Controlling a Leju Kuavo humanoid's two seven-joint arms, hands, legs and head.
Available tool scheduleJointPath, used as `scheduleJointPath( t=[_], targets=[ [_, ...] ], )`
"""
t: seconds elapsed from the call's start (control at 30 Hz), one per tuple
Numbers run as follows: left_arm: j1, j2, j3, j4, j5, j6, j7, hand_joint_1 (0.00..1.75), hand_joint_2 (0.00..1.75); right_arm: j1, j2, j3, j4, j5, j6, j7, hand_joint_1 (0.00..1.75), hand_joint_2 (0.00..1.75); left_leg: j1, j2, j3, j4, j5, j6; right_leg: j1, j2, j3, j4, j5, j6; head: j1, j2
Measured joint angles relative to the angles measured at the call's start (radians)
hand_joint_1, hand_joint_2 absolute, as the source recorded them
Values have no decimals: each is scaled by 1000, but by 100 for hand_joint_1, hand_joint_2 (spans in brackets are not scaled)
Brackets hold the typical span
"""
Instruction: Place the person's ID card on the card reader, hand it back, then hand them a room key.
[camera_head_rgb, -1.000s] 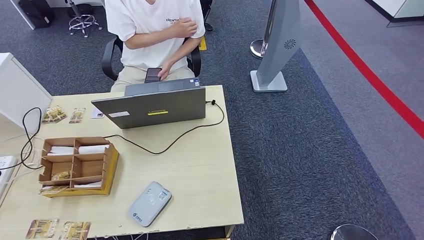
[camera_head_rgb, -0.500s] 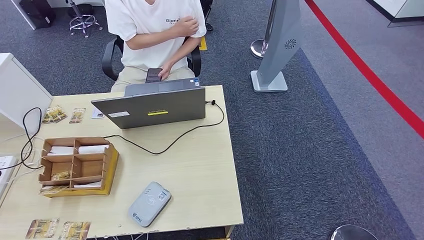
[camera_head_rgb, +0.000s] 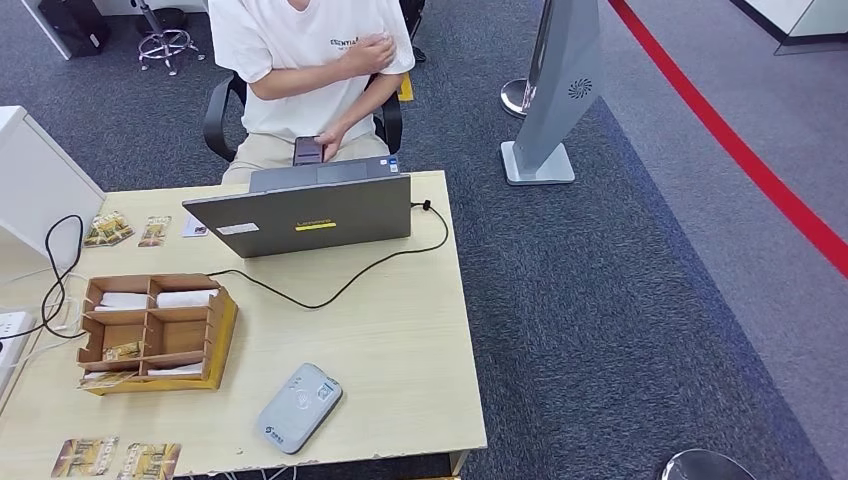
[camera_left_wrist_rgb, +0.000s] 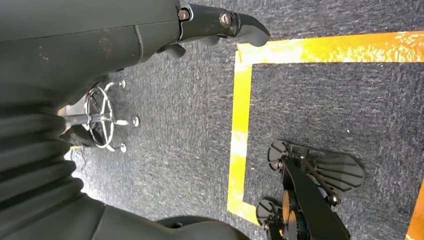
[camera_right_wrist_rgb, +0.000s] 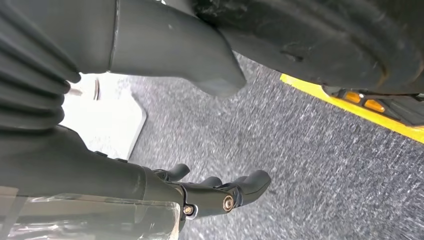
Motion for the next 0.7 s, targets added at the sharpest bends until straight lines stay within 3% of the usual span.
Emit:
scheduleJointPath(
  t=[0.07,0.17,0.23,0.3,0.33,0.37,0.47,0.7],
  targets=[
    [7,7,-44,-3,34,-5,3,0,0,6,-5,23,-6,-49,3,-2,0,175,0,0,0,0,0,0,0,0,0,0,0,0,0,0],
    [18,17,-110,-9,86,-12,10,0,0,14,-14,58,-17,-123,6,-5,0,175,0,0,0,0,0,0,0,0,0,0,0,0,0,0],
    [25,23,-154,-14,121,-17,12,0,87,20,-21,81,-24,-172,10,-7,0,175,0,0,0,0,0,0,0,0,0,0,0,0,0,0],
    [32,30,-198,-21,155,-22,15,0,87,25,-27,104,-30,-221,16,-8,0,175,0,0,0,0,0,0,0,0,0,0,0,0,0,0],
    [36,33,-220,-24,172,-24,17,0,44,27,-30,115,-34,-245,18,-9,0,175,0,0,0,0,0,0,0,0,0,0,0,0,0,0],
    [40,36,-242,-27,189,-26,18,0,0,30,-33,127,-37,-269,20,-10,0,131,0,0,0,0,0,0,0,0,0,0,0,0,0,0],
    [51,45,-308,-37,240,-33,23,0,0,39,-42,161,-47,-342,23,-15,0,0,0,0,0,0,0,0,0,0,0,0,0,0,0,0],
    [76,66,-458,-60,353,-48,32,0,0,57,-64,238,-69,-503,38,-19,0,0,0,0,0,0,0,0,0,0,-1,0,0,0,0,0]
  ],
)
